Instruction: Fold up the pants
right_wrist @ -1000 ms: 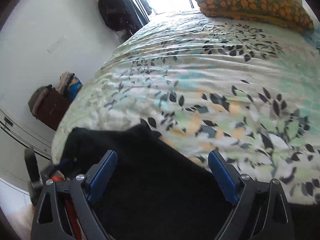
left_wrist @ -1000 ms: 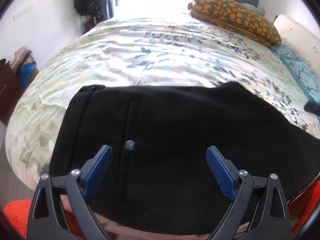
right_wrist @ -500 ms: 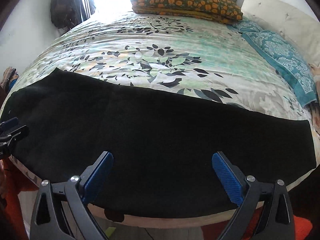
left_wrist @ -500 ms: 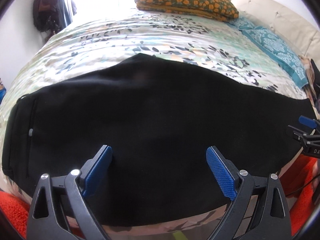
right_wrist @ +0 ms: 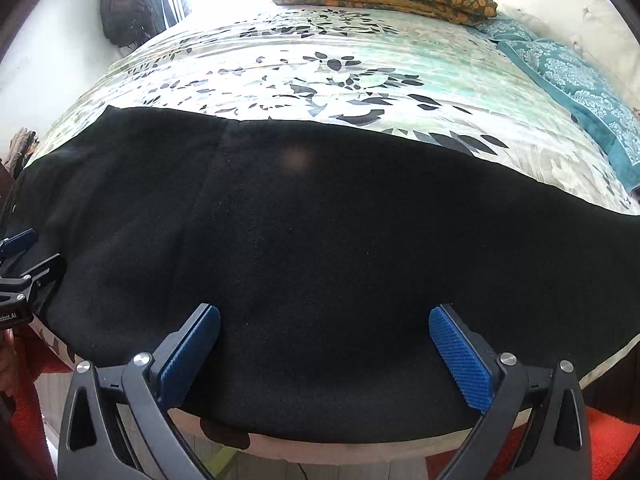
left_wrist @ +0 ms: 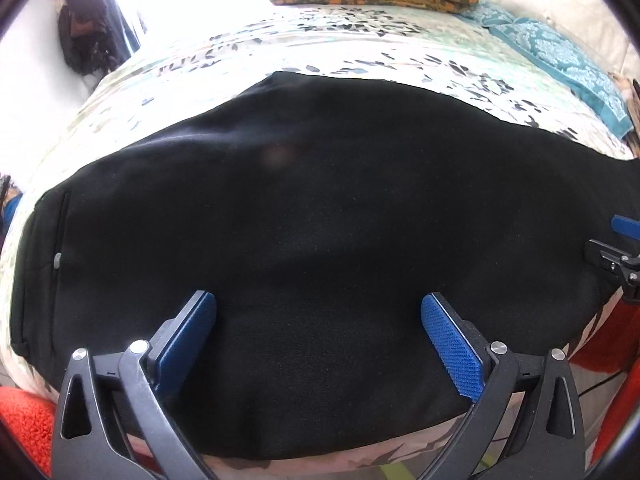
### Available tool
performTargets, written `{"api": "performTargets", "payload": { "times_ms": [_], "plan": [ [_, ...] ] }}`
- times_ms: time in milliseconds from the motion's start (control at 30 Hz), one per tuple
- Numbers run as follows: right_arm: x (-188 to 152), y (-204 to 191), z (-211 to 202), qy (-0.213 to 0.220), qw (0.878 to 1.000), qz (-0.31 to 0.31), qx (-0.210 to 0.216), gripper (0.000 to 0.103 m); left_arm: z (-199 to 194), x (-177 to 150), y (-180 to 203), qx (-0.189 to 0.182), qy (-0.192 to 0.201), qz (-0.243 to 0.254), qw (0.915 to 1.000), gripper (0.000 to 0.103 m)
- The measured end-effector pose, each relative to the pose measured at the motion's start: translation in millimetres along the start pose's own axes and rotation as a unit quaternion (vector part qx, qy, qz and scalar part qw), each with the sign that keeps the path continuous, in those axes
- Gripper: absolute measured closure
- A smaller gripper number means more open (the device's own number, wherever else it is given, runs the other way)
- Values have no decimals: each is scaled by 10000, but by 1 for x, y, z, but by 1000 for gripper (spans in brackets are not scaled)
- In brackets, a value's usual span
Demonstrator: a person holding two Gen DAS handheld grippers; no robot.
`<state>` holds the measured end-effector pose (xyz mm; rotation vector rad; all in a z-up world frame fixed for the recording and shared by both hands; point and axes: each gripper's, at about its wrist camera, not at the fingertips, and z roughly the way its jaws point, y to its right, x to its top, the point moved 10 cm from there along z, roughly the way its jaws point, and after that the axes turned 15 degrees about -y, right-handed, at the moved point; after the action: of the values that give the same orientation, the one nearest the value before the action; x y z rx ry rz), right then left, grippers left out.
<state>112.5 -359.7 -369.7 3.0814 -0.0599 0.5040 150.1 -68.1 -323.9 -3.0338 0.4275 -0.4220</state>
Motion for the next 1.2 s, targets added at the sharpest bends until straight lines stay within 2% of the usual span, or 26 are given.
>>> {"api": "performTargets", "payload": {
  "times_ms": [433,700,800,867,1067,1133,1200],
  "plan": [
    [2,3,1,-69,9996,242,113,0,0,-2,0,40,89,45,9999,1],
    [1,2,1,29,9999,130,81,0,0,-1,0,82,123,26,9999,1],
    [3,3,-4,-8,9997,119,221,0,0,0,0,68,122,34,9999,1],
    [5,8,-12,97,9986,324,400,0,0,0,-1,64,125,39,9999,1],
    [17,63,-55,875,9825,1389,881,0,0,0,0,47,128,54,9999,1],
    [18,92,-70,1068,9724,1825,987,0,0,0,0,48,126,52,9999,0],
    [14,125,-87,1294,9557,2361,1190,0,0,1,0,47,124,53,9999,0]
  ]
}}
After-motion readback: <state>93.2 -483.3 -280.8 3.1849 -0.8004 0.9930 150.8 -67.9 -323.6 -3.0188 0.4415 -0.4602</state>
